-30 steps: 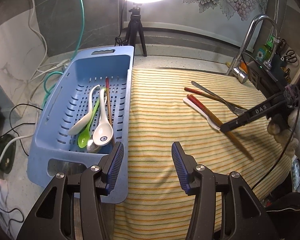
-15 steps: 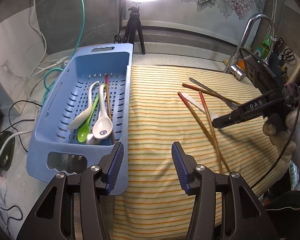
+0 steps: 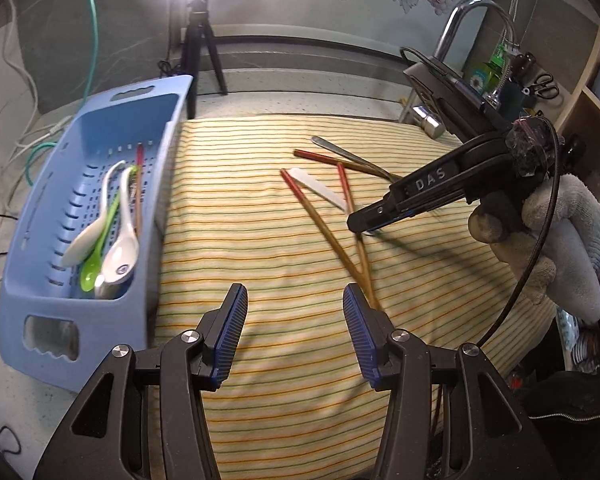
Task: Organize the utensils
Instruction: 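Grasp a red-tipped chopstick with the right gripper while the left grasps another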
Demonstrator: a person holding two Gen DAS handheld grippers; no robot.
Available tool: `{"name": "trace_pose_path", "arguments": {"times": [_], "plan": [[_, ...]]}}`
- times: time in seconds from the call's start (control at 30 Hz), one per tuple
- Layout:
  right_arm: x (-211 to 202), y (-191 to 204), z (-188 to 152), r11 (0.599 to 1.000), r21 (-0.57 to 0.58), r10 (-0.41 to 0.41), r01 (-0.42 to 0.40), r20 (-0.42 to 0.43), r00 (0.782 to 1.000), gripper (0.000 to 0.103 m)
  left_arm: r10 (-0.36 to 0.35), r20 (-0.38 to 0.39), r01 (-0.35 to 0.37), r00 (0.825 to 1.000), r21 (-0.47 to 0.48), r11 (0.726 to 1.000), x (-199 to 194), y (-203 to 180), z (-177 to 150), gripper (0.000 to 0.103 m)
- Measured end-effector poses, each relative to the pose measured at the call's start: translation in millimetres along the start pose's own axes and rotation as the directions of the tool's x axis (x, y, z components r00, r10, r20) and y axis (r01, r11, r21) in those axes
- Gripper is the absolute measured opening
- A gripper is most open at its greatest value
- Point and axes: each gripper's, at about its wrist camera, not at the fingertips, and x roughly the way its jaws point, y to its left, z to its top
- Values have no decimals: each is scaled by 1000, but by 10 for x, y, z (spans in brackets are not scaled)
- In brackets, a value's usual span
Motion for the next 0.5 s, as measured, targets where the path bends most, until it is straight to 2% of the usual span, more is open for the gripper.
{"name": "trace_pose_path", "arguments": {"times": [0.1,0.27,0.37,0.5], "plan": [[-17,-28,-4,1000,-14,-8,7,-10,1000,19,-17,-9,17,1000,9,1000,84,-56,68,49],[-10,-60,20,997,39,67,-66,-18,998,19,-60,-20,59,998,-18,998,191,-46,170,46],[26,46,-18,1000,-16,15,-15,-22,1000,19,-76,-34,76,997,-22,997,255,-50,207,43],[-18,62,-60,997,-67,-31,30,-20,999,14,-92,-58,91,994,-21,996,362,-85,252,38]]}}
